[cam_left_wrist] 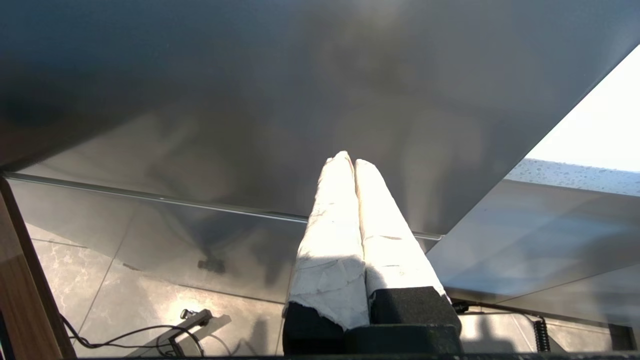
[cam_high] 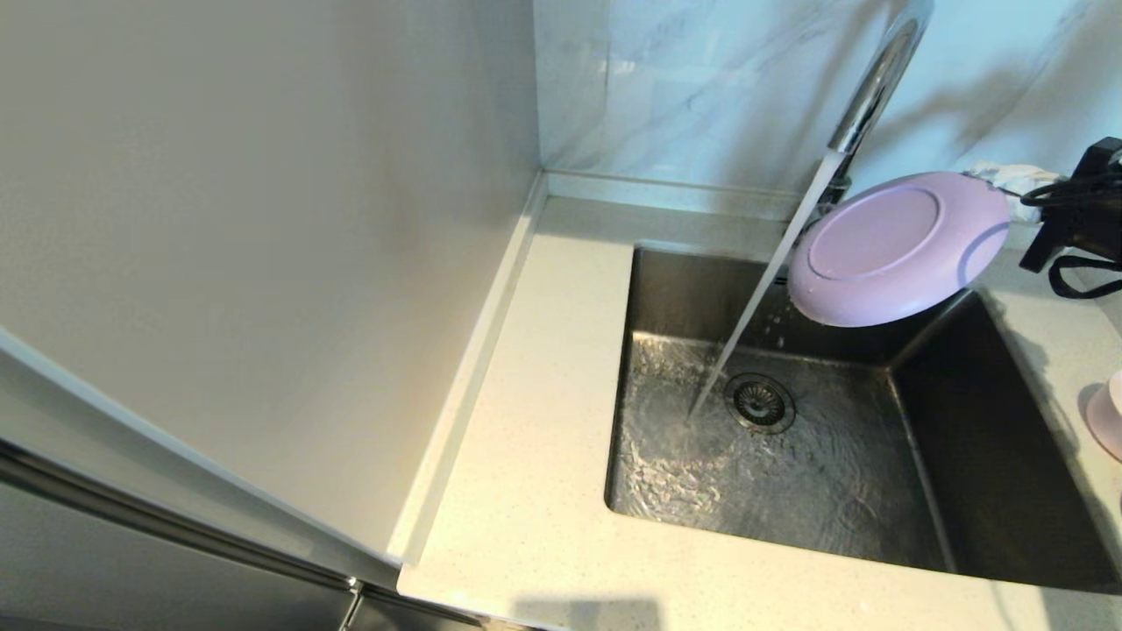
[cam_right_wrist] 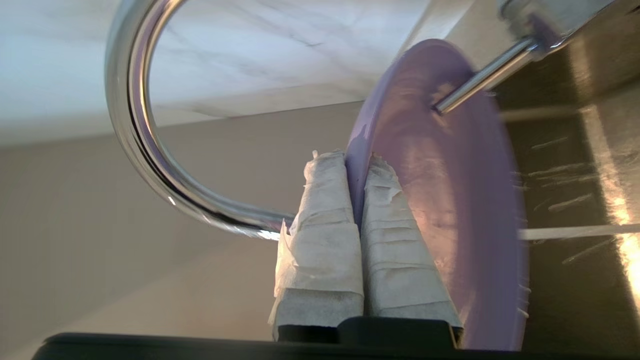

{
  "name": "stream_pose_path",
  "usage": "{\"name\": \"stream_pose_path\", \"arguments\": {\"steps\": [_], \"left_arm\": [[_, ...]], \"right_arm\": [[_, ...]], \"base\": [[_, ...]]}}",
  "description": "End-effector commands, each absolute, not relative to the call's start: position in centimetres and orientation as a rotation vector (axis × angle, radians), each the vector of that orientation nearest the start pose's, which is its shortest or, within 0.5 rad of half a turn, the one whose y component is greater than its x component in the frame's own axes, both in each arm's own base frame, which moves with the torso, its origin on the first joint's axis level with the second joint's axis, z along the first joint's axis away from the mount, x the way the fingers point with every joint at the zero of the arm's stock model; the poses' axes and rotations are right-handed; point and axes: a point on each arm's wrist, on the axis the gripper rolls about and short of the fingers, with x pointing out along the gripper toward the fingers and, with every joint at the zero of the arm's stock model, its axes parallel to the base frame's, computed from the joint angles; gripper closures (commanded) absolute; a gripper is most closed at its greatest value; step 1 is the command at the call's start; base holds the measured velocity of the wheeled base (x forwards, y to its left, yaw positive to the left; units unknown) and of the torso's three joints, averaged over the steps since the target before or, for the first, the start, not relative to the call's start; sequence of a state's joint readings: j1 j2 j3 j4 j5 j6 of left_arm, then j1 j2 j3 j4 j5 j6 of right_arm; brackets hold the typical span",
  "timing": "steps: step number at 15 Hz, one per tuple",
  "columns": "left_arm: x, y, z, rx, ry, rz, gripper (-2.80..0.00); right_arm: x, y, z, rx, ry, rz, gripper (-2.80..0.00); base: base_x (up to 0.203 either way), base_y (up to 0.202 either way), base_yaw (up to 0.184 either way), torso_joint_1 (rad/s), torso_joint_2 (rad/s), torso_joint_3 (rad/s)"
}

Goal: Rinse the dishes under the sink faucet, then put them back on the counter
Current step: Rinse the plate

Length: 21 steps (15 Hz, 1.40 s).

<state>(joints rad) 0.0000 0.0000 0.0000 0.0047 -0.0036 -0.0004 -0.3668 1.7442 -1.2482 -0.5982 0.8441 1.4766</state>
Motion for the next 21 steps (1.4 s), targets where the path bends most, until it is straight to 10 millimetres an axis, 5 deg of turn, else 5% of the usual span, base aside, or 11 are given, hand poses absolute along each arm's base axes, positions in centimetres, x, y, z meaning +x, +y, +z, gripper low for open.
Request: {"name": "stream_pose_path", "arguments": {"steps": [1, 5, 15, 21], "left_arm": [[-2.3, 0.0, 7.5, 0.0, 0.005, -0.003, 0.0], [-2.3, 0.0, 7.5, 0.0, 0.005, -0.003, 0.0], [-2.3, 0.0, 7.5, 0.0, 0.005, -0.003, 0.0], [-2.3, 0.0, 7.5, 0.0, 0.005, -0.004, 0.0]], "right_arm": [[29.8, -10.3, 29.5, 1.272, 0.286, 0.405, 0.0], [27.9, -10.2, 29.3, 1.156, 0.336, 0.323, 0.0], [25.4, -8.8, 32.2, 1.155, 0.347, 0.495, 0.0], [24.3, -8.3, 32.0, 1.095, 0.371, 0.472, 0.0]], "base": [[0.0, 0.0, 0.0, 0.0, 0.0, 0.0], [0.0, 0.0, 0.0, 0.0, 0.0, 0.0], [0.0, 0.0, 0.0, 0.0, 0.0, 0.0], [0.0, 0.0, 0.0, 0.0, 0.0, 0.0]]}}
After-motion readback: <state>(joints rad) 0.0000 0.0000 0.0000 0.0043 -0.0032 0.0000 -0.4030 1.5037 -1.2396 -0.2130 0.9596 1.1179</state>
